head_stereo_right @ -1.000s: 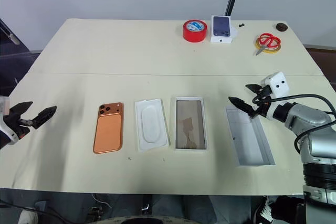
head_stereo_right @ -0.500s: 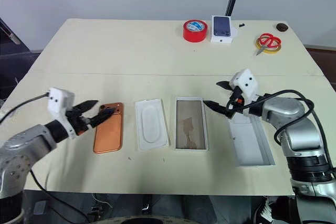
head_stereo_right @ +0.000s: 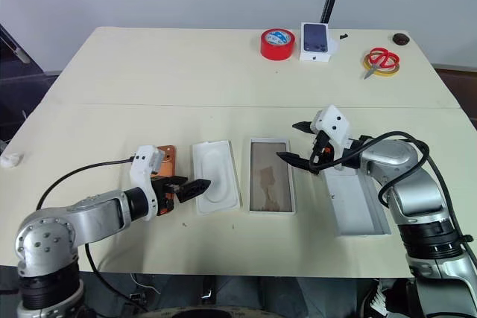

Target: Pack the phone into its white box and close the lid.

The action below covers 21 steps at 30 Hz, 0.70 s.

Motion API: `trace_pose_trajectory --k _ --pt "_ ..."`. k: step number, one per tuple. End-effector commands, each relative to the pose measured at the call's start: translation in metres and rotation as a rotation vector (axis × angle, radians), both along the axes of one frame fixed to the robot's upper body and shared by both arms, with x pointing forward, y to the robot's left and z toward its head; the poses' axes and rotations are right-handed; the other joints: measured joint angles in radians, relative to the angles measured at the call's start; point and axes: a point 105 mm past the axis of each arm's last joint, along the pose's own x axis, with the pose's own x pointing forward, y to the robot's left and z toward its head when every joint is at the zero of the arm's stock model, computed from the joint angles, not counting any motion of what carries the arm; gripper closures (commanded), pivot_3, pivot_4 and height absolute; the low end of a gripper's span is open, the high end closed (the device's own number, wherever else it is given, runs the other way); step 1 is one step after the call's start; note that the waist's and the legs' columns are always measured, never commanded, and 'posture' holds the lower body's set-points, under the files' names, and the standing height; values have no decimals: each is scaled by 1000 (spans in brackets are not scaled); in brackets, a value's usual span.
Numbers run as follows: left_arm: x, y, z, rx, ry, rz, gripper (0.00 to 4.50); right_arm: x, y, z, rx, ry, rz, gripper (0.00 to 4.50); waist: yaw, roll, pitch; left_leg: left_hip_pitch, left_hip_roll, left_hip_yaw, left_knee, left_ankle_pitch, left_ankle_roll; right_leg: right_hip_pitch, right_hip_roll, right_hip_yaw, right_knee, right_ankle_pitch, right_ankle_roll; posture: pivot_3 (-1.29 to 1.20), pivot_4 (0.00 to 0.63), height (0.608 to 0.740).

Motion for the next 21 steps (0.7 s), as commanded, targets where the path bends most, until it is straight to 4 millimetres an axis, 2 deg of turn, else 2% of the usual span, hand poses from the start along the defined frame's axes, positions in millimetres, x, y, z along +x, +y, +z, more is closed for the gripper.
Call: trace_pose_trajectory --k 1,3,6,7,10,11,14,17,18,19,20,21 --pt "-1 -9 -4 -60 52 7 245 -18 11 4 -89 2 103 8 2 0 0 0 0 0 0 0 0 0 0 0 0 0 0 0 150 732" --pt "1 -9 -4 -84 68 22 864 -27 16 1 -139 28 150 0 2 0 0 0 0 0 0 0 0 1 0 0 0 0 0 0 150 732" --pt "3 -10 -4 -106 88 37 2217 -37 20 -3 -197 58 189 0 2 0 0 0 -1 0 0 0 0 1 0 0 0 0 0 0 150 732" --pt "5 -10 -4 -118 94 43 2857 -43 23 -7 -223 67 219 0 2 0 0 0 -1 0 1 0 0 1 0 0 0 0 0 0 150 732" --pt "8 -12 -2 -150 108 60 4333 -58 29 -17 -274 107 279 0 2 0 0 0 -1 -1 0 0 0 1 0 -1 0 0 0 0 150 732" --pt "9 -12 -1 -158 110 64 4474 -61 30 -20 -287 120 288 0 2 0 0 0 -1 -1 0 0 0 1 0 0 0 0 0 0 150 732" --pt "11 -11 2 -181 112 78 4474 -72 35 -28 -309 153 324 0 0 0 0 0 -1 -1 1 0 0 1 0 0 0 0 0 0 150 732" --pt "12 -10 9 -237 112 94 4500 -79 39 -43 -349 176 340 860 2 0 0 0 -1 -1 1 0 0 1 0 0 0 0 0 0 150 732" --pt "13 -9 10 -249 113 100 4500 -81 39 -48 -368 185 345 1279 2 0 0 0 -1 -1 1 0 0 1 0 0 0 0 0 0 150 732" --pt "13 -8 11 -255 115 104 4500 -82 38 -51 -379 189 347 1999 2 0 0 0 -1 -1 1 0 0 1 0 0 0 0 0 0 150 732" --pt "13 -7 11 -257 117 108 4500 -83 38 -54 -391 192 351 2250 3 0 0 0 -1 -1 1 0 0 1 0 0 0 0 0 0 150 732" --pt "14 -6 12 -260 116 113 4500 -83 37 -59 -408 194 352 2798 3 0 0 0 -1 -1 1 0 0 1 0 0 0 0 0 0 150 732"
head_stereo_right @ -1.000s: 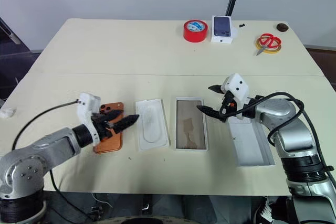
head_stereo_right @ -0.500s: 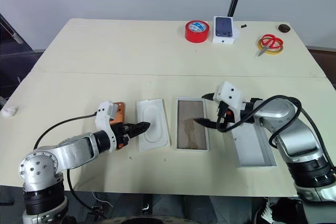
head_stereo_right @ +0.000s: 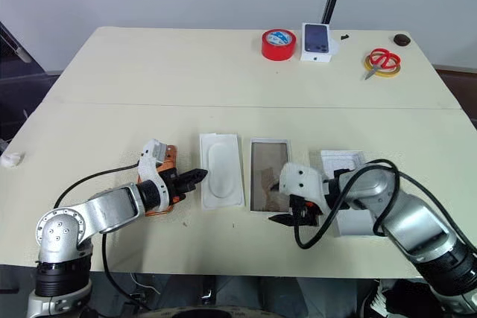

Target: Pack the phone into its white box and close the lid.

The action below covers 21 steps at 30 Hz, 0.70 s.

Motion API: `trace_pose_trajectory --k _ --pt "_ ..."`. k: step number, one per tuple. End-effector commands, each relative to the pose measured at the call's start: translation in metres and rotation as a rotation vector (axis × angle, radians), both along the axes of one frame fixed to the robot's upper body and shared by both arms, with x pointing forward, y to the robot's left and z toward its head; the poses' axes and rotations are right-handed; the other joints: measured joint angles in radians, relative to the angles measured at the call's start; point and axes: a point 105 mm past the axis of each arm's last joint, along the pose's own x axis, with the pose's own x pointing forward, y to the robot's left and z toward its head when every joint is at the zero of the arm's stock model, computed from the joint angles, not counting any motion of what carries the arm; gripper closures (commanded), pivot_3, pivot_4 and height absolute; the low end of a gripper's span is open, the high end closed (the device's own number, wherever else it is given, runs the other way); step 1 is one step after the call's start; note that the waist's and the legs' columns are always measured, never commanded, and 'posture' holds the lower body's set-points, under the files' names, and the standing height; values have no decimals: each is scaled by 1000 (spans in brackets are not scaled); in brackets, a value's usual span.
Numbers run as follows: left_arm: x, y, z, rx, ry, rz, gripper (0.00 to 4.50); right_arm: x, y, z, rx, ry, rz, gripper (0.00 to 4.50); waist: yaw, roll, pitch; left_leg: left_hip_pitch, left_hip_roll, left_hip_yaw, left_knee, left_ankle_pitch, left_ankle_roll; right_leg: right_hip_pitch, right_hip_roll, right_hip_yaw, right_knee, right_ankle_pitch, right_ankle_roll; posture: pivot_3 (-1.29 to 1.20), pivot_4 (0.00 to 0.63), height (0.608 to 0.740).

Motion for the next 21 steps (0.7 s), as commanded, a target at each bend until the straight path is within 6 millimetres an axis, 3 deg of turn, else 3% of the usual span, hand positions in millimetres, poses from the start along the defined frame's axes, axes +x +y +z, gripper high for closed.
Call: trace_pose_trajectory --k 1,3,4,13,18,21 --pt "1 2 12 -50 -20 15 4500 -2 0 -6 -58 -45 36 3358 0 0 0 0 0 0 0 0 0 0 0 0 0 0 0 0 150 732" --pt "4 7 17 -75 -24 38 4500 -1 1 -10 -67 -58 43 4451 -1 0 0 0 0 0 0 0 0 0 0 0 0 0 0 0 150 732" --pt "5 9 19 -85 -26 47 4500 -1 2 -10 -64 -65 48 4489 -1 0 0 0 0 0 0 0 0 0 0 0 0 0 0 0 150 732" --pt "19 31 53 -187 -102 136 4500 18 32 0 -7 -204 116 4489 -2 0 0 1 0 0 0 0 -1 1 1 0 0 0 0 0 150 732" --pt "22 27 62 -186 -120 115 4500 32 54 4 44 -222 95 4489 -1 0 0 1 0 0 0 1 -2 1 1 0 0 0 0 0 150 732" --pt "21 18 61 -180 -112 87 4500 38 62 14 105 -202 54 3620 1 0 0 1 0 0 0 2 -3 1 1 -1 0 0 0 0 150 732"
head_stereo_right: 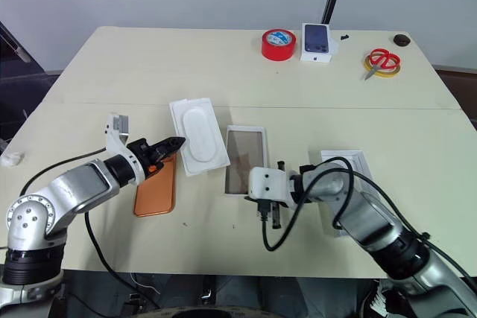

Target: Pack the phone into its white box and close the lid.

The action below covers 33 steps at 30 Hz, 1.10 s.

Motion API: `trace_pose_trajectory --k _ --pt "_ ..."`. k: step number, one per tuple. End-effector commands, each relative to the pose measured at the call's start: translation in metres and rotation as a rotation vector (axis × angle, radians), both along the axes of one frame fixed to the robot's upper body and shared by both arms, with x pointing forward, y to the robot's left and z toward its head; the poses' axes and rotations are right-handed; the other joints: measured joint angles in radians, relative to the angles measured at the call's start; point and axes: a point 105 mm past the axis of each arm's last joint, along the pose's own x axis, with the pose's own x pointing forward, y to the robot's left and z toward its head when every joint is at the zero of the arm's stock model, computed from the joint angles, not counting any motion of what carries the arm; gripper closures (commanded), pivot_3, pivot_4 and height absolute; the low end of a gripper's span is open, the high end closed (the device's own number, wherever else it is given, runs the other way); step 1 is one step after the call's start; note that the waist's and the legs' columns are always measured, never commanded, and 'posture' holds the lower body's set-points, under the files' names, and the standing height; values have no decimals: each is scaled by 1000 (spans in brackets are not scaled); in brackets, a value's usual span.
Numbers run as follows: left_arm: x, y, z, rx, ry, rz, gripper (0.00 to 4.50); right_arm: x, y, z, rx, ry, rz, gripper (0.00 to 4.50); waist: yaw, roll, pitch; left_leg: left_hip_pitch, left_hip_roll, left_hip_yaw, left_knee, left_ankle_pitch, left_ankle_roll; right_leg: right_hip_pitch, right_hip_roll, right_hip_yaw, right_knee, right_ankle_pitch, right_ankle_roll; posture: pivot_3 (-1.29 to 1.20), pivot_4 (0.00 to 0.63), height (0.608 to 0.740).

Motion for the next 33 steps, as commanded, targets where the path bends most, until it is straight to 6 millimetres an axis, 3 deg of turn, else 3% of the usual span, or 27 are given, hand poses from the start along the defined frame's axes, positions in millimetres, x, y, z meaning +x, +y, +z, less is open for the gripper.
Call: trace_pose_trajectory --k 1,6,12,20,23,28,30,33 --pt "-3 -13 5 -9 -16 -48 4500 7 6 19 83 3 -40 3141 0 0 0 0 0 0 0 0 0 0 0 0 0 0 0 0 150 732" --pt "-4 -31 -1 14 0 -109 4500 6 -8 46 168 27 -63 621 2 0 0 0 0 0 0 0 -1 0 -1 0 0 0 0 0 150 732" --pt "-2 -49 -12 54 24 -173 4500 12 -52 48 80 7 -139 621 1 0 0 0 -2 0 0 0 0 0 0 0 -1 0 0 0 150 732" --pt "2 -65 -21 91 38 -234 4500 26 -68 51 50 -71 -196 621 -3 0 0 0 -1 0 0 0 0 0 1 0 -1 0 0 0 150 732" --pt "3 -66 -22 94 40 -239 3609 29 -69 52 51 -85 -199 559 -1 0 0 0 -2 0 0 0 0 0 1 0 -1 0 0 0 150 732" --pt "2 -63 -19 92 28 -237 1164 33 -67 54 59 -104 -202 559 -2 0 0 0 -2 -1 0 0 0 0 1 0 -1 0 0 0 150 732" --pt "3 -56 -16 90 17 -216 1164 37 -66 55 69 -110 -206 559 -3 0 0 0 -2 0 0 0 0 0 1 0 -1 0 0 0 150 732" --pt "6 -39 -8 90 -14 -160 1127 42 -59 59 101 -118 -212 1394 -5 0 0 0 -1 0 0 0 -1 0 1 0 -1 0 0 0 150 732"
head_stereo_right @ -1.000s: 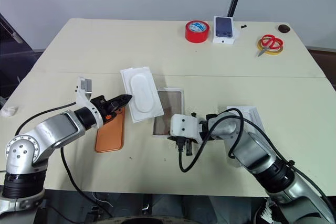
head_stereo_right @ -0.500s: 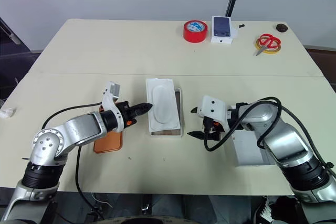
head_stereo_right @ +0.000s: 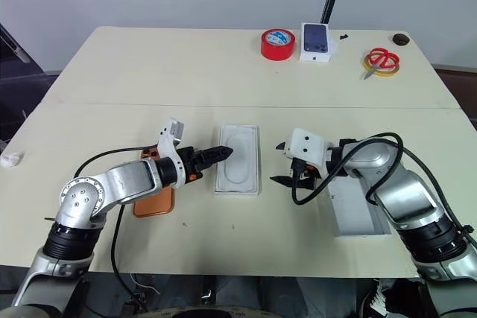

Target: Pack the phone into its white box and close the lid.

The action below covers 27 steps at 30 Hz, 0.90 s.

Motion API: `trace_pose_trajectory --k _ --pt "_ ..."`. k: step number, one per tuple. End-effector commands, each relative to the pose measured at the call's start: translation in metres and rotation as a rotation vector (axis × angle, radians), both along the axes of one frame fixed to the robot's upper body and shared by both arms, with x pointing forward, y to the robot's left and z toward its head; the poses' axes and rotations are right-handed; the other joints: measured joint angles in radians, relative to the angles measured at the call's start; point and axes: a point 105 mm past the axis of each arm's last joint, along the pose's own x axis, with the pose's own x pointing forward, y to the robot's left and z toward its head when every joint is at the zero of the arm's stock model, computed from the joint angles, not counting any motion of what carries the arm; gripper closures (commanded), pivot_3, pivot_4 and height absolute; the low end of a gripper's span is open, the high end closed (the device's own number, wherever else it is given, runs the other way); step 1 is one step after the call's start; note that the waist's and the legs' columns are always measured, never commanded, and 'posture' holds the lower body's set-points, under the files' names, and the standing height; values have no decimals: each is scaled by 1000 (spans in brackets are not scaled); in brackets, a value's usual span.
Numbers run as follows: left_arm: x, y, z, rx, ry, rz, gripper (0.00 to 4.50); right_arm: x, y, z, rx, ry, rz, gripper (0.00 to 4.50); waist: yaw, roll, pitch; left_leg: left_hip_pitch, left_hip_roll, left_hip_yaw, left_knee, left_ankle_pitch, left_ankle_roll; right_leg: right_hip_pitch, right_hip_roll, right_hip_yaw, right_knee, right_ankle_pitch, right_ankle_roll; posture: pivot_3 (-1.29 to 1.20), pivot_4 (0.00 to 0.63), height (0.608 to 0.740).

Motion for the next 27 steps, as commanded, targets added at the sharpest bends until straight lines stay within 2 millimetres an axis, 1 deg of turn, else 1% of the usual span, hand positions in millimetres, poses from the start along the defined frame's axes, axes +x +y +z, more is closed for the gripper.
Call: trace_pose_trajectory --k 1,2,3,5,6,7,10,12,15,19,23,25,27 --pt "3 20 22 -28 -90 55 1127 7 7 14 34 -62 0 1876 0 0 0 0 0 0 0 0 0 0 0 0 0 0 0 0 150 732" --pt "5 27 25 -17 -113 76 1127 10 12 15 48 -67 -6 2370 0 0 0 0 0 0 0 0 0 0 0 0 0 0 0 0 150 732" --pt "8 40 27 58 -176 99 1127 14 21 14 65 -79 -7 2846 0 0 0 0 0 0 0 0 0 0 0 0 0 0 0 0 150 732" --pt "10 58 27 191 -267 121 1127 19 36 13 84 -97 -11 3967 0 0 0 0 0 0 0 0 -1 0 1 0 0 0 0 0 150 732" --pt "10 64 27 238 -297 124 1127 21 41 12 87 -103 -14 4450 0 0 0 0 0 0 0 0 -1 0 1 0 0 0 0 0 150 732" --pt "10 69 27 272 -324 125 1127 23 44 11 88 -105 -20 4450 1 0 0 0 0 0 -1 0 -1 -1 1 0 0 0 0 0 150 732" --pt "7 90 31 408 -464 113 1127 33 64 6 92 -120 -50 4450 2 0 1 -1 0 1 -2 1 -1 -2 0 0 0 0 0 0 150 732" --pt "0 101 28 489 -524 74 1127 41 74 0 85 -119 -81 4450 -1 0 1 -1 -1 2 -2 1 -1 -3 0 0 0 0 0 0 150 732" --pt "-12 113 19 590 -575 6 1127 53 81 -11 43 -139 -129 4450 0 0 1 -1 0 2 -3 1 -1 -4 0 0 0 0 -1 0 150 732" --pt "-24 133 7 650 -564 11 1127 64 84 -22 8 -138 -182 4450 2 0 1 -2 1 3 -3 1 -1 -5 -2 0 0 0 -1 0 150 732" --pt "-30 156 0 681 -516 97 1127 63 86 -34 -49 -135 -153 4450 0 0 1 -2 2 3 -3 1 -1 -5 -3 0 0 0 -1 0 150 732" --pt "-33 167 -2 679 -483 157 1127 59 91 -30 -34 -149 -112 4450 -1 0 1 -2 2 3 -3 1 -1 -5 -3 0 0 0 -1 0 150 732" --pt "-37 176 -4 653 -441 218 1127 52 99 -18 15 -165 -53 4450 -2 0 1 -2 3 2 -3 0 -1 -5 -3 0 0 0 -1 0 150 732"
